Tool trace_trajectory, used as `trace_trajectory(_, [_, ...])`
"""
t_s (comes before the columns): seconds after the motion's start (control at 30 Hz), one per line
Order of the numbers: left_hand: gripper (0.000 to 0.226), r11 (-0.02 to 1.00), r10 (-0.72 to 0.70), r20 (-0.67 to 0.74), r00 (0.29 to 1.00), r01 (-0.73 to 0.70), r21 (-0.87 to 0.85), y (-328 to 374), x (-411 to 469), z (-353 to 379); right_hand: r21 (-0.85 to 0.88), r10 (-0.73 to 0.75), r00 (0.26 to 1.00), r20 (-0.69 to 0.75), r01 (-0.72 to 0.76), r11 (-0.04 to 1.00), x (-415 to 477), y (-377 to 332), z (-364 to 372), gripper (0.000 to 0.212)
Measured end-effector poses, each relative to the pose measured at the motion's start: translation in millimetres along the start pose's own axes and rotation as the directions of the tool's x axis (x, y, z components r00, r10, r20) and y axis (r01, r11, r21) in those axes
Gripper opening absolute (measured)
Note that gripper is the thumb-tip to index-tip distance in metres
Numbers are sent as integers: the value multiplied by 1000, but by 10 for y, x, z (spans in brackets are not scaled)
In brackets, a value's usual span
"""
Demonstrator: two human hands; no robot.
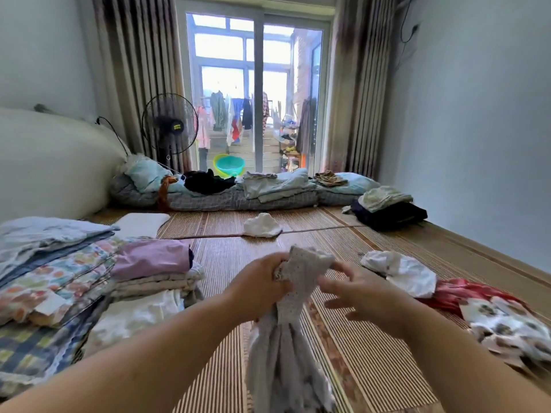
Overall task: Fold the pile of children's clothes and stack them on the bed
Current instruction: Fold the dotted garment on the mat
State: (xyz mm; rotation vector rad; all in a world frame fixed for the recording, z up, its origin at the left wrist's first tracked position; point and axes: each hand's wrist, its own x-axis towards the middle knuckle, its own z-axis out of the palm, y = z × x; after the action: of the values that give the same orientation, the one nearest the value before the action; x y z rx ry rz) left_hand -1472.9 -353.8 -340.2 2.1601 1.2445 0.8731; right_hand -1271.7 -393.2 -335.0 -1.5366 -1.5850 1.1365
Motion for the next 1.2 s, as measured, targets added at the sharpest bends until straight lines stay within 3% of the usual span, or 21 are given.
trace_trajectory(0.07, [31, 976, 100, 77, 992, -113, 187, 136, -3, 75, 223, 21, 1000, -4, -19, 975, 108, -112, 198, 51])
trace_trajectory(0.13, [37, 985, 100, 137, 986, -117, 126, 208, -13, 118, 386, 58, 996, -73, -25, 922, 185, -156, 305, 47])
trace_trajectory(0.2, [43, 994, 80, 126, 989, -88, 61, 226, -18, 72, 484, 46, 988, -147, 31, 875, 214, -141, 310, 31])
trace_trajectory(0.3, [47, 997, 58, 50, 997, -55, -62, 165, 6, -134, 489, -6, 980, -201, 106, 866, 161, -81, 143, 26])
trace_trajectory(0.37, [51, 993, 7, 53, 999, -1, -122, 78, 21, -315, 330, -80, 973, -215, 149, 932, 102, -58, -22, 34])
trace_trajectory(0.43, [52, 998, -51, 52, 997, 53, -41, -10, 37, -508, -66, -181, 954, -239, 170, 983, 28, -93, -217, 35])
trace_trajectory(0.5, [46, 993, -73, 12, 997, 71, 99, -81, 68, -691, -388, -260, 941, -217, 161, 907, -36, -170, -414, 41])
trace_trajectory(0.57, [34, 976, -34, -45, 998, 43, 213, -111, 101, -850, -508, -264, 948, -177, 142, 850, -80, -246, -581, 40])
trace_trajectory(0.67, [20, 958, 31, -109, 994, 2, 285, -130, 140, -1039, -596, -297, 937, -184, 134, 791, -128, -303, -759, 18])
trace_trajectory(0.73, [5, 976, 16, -115, 993, 10, 218, -182, 142, -1146, -536, -373, 892, -254, 191, 822, -161, -298, -838, 21])
trace_trajectory(0.83, [14, 991, -24, -121, 992, 40, 131, -236, 133, -1280, -248, -372, 856, -359, 297, 922, -219, -296, -888, 18])
trace_trajectory(0.97, [14, 945, 32, -184, 982, 30, 325, -219, 150, -1353, 37, -273, 866, -418, 316, 948, -256, -349, -895, 13])
trace_trajectory(1.07, [20, 940, 65, -232, 971, 18, 340, -185, 179, -1359, 124, -267, 883, -386, 336, 934, -355, -451, -893, 13])
trace_trajectory(1.2, [16, 997, -21, -148, 989, 10, -74, -90, 150, -1377, 164, -279, 896, -346, 350, 922, -494, -564, -978, 29])
